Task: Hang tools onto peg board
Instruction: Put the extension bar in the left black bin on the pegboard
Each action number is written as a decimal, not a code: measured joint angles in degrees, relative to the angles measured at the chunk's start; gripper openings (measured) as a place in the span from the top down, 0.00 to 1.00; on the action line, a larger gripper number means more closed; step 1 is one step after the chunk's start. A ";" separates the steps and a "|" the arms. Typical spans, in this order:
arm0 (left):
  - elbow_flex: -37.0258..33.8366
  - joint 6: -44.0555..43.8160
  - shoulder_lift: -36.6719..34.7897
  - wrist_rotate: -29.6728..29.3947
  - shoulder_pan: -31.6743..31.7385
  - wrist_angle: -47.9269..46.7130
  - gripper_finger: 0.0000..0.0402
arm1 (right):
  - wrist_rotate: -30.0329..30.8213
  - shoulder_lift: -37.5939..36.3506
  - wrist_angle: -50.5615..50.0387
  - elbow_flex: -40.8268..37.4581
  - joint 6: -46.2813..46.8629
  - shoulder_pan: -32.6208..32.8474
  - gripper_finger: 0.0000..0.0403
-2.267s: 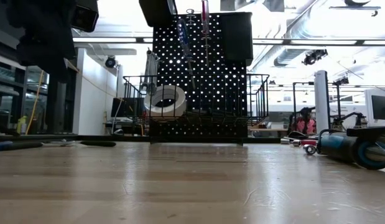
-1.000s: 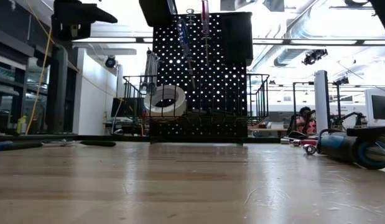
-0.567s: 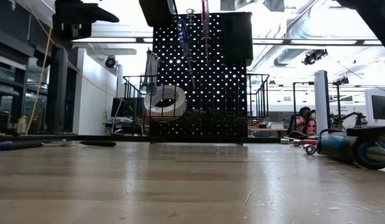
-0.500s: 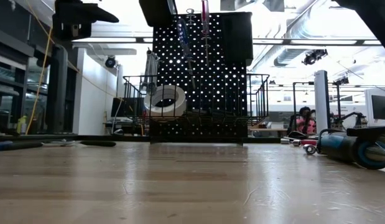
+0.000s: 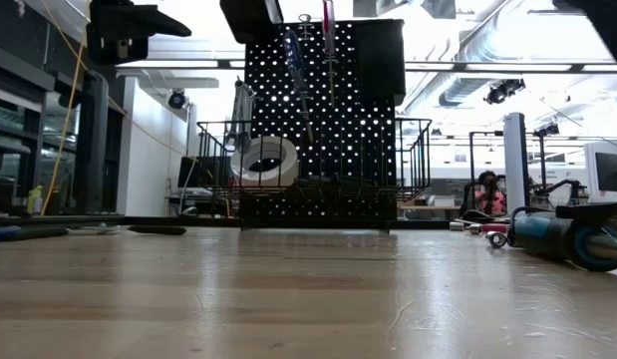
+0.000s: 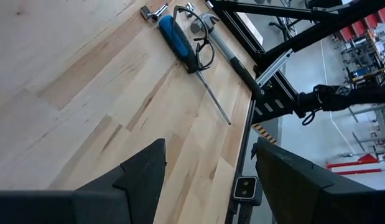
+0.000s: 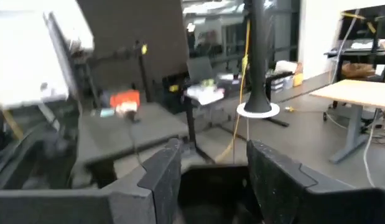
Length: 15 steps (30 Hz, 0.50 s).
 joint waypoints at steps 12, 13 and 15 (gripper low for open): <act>0.04 3.21 0.00 4.61 0.04 0.46 0.42 | 3.42 -10.83 -63.53 0.07 26.26 21.42 0.57; 0.04 3.56 0.00 4.63 0.05 0.50 0.42 | 3.97 -9.99 -68.82 0.05 31.44 24.25 0.57; 0.04 4.15 0.00 4.64 0.07 0.53 0.42 | 3.39 -8.39 -70.15 -2.66 39.41 29.24 0.57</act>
